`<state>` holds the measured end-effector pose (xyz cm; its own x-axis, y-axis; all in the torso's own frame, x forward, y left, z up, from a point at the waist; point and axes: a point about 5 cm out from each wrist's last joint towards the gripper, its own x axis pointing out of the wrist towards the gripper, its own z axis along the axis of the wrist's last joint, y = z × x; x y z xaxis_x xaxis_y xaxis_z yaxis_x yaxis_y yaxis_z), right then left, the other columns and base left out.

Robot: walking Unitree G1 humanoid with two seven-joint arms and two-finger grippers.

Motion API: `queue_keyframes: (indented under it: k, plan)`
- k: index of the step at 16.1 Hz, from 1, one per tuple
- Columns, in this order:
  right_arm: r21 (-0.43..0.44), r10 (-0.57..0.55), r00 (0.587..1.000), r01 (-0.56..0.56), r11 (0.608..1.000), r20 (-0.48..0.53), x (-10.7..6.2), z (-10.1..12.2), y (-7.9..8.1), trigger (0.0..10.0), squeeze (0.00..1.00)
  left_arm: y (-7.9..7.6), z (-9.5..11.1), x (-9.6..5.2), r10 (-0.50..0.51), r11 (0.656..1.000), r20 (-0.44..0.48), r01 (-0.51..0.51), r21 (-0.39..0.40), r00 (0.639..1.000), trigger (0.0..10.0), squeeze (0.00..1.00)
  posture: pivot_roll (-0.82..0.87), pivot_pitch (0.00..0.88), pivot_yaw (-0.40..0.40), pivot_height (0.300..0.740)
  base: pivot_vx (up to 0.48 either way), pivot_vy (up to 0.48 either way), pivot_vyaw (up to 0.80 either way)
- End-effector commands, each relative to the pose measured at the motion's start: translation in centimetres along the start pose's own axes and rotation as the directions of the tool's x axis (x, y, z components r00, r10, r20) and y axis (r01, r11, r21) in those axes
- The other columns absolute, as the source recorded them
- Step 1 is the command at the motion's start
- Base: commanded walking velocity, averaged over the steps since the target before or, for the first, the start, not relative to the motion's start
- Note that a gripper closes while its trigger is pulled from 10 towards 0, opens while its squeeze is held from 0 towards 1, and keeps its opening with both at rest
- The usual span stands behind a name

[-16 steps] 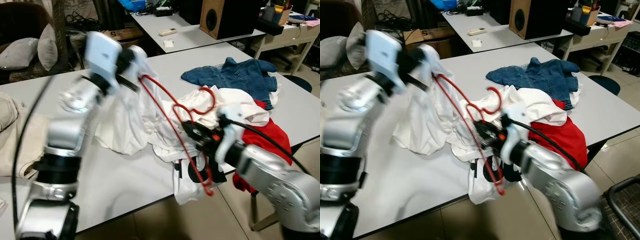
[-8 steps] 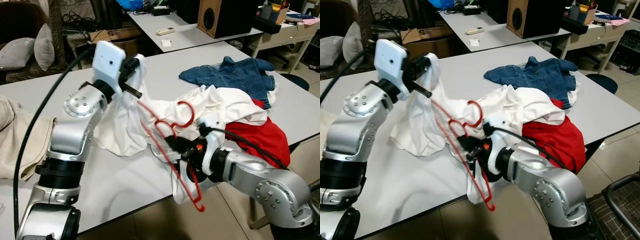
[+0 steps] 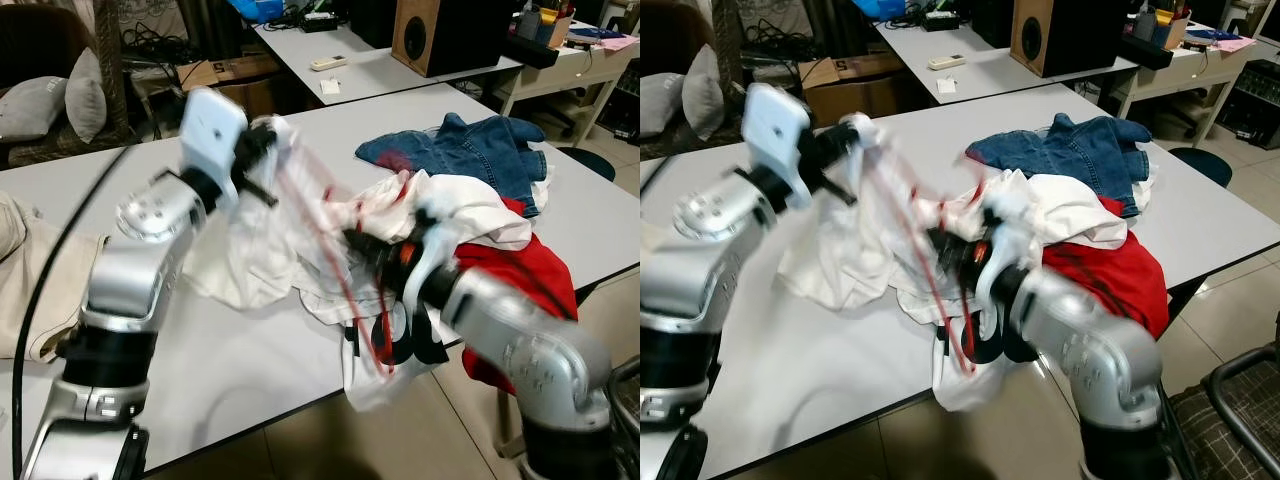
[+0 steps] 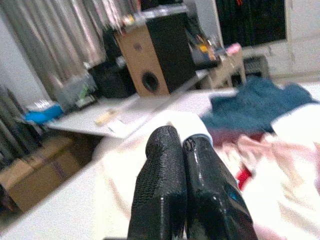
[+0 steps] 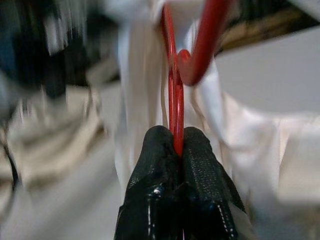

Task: Hang hanger

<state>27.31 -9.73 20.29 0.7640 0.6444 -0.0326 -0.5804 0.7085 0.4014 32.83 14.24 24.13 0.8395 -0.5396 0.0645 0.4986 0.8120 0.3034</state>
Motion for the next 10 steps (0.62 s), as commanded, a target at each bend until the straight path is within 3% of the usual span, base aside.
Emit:
queue_keyframes:
  k: [1, 3, 5, 6, 9, 10]
  plan:
    - [0.052, -0.011, 0.998, 0.008, 0.999, 0.054, 0.0, 0.8, -0.4, 10.0, 0.0, -1.1, 0.1, 0.0, -0.09, 0.996, -0.014, 0.09, -0.016, 0.996, 0.0, 0.0, -0.03, 0.0, 0.054, 0.74, 0.0, 0.0, 0.0]
    - [0.143, -0.032, 0.998, 0.024, 0.989, 0.058, 0.4, 0.6, -1.3, 10.0, 0.0, -2.2, -0.4, -0.1, -0.169, 0.985, -0.053, 0.168, -0.029, 0.984, 0.0, 0.0, -0.03, 0.0, 0.055, 0.74, 0.0, 0.0, 0.0]
    - [0.23, -0.042, 0.998, 0.031, 0.973, 0.042, 0.6, 0.0, -1.8, 10.0, 0.0, -2.1, -0.7, 0.0, -0.162, 0.987, -0.069, 0.161, -0.021, 0.984, 0.0, 0.0, -0.03, 0.0, 0.052, 0.74, 0.0, 0.0, 0.0]
    - [0.27, -0.043, 0.998, 0.032, 0.962, 0.035, 0.6, -0.4, -2.0, 10.0, 0.0, -1.6, -0.8, 0.1, -0.119, 0.993, -0.077, 0.12, -0.002, 0.99, 10.0, 0.0, -0.03, 0.0, 0.046, 0.74, 0.0, 0.0, 0.0]
    - [0.318, -0.054, 0.998, 0.043, 0.947, 0.028, 0.5, -0.8, -2.3, 10.0, 0.0, -0.7, -0.4, -0.4, -0.089, 0.996, -0.042, 0.088, -0.011, 0.995, 10.0, 0.0, -0.04, 0.0, 0.046, 0.74, 0.0, 0.0, 0.0]
    - [0.338, -0.065, 0.997, 0.05, 0.94, 0.035, 0.5, -0.8, -2.5, 10.0, 0.0, -0.6, -0.1, -0.7, -0.115, 0.993, -0.02, 0.114, -0.016, 0.993, 10.0, 1.0, -0.03, 0.0, 0.045, 0.74, 0.0, 0.0, 0.0]
